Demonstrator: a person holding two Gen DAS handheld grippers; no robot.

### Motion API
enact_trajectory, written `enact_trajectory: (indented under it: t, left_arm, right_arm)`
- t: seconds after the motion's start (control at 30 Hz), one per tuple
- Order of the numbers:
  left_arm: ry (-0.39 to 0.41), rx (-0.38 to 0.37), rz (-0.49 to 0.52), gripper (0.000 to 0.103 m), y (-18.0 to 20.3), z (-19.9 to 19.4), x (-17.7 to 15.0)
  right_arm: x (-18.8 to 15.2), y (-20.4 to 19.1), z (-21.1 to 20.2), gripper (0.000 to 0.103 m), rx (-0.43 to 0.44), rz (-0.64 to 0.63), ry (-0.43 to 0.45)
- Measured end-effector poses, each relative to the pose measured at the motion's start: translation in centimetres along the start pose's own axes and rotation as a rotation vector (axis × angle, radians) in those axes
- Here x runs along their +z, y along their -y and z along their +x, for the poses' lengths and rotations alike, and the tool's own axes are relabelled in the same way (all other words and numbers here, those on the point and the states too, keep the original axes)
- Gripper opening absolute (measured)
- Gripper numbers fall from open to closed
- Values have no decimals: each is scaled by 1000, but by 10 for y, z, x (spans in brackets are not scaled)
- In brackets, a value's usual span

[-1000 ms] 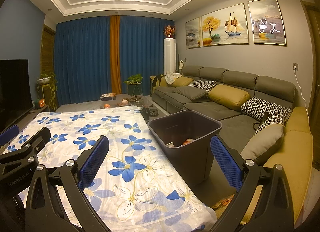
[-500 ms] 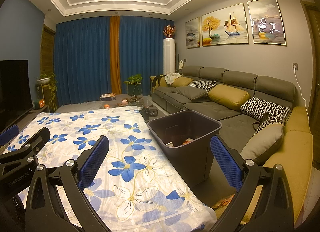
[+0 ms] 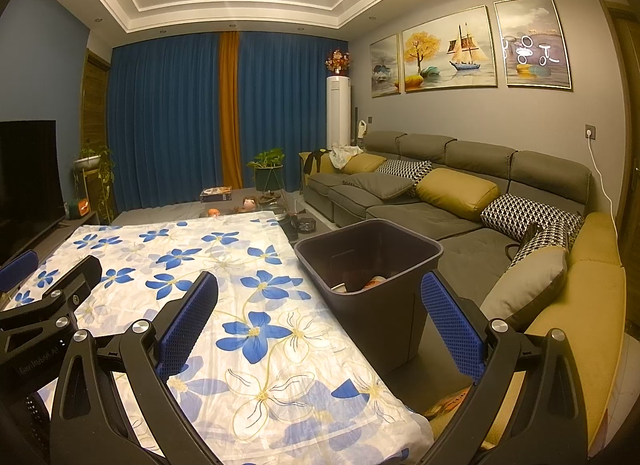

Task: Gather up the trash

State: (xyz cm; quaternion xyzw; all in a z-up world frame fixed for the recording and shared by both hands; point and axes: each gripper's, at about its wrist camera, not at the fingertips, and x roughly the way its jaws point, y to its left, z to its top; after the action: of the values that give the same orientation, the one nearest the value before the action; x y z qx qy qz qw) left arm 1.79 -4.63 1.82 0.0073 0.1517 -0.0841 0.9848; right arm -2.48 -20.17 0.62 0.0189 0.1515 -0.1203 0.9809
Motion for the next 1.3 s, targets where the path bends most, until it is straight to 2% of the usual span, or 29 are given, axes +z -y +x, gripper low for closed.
enact_trajectory:
  t: [0.7,0.87,1.3]
  left_arm:
    - [16,9,21,97,6,-2,-5]
    - [10,6,39,86,8,-2,-7]
    - [3,5,29,86,6,-1,-8]
  right_arm:
    - [-1,3,-2,98,-5,5,-4]
    - [-2,3,-3,98,-6,7,-7]
    - [-2,2,-2,98,-7,8,-9]
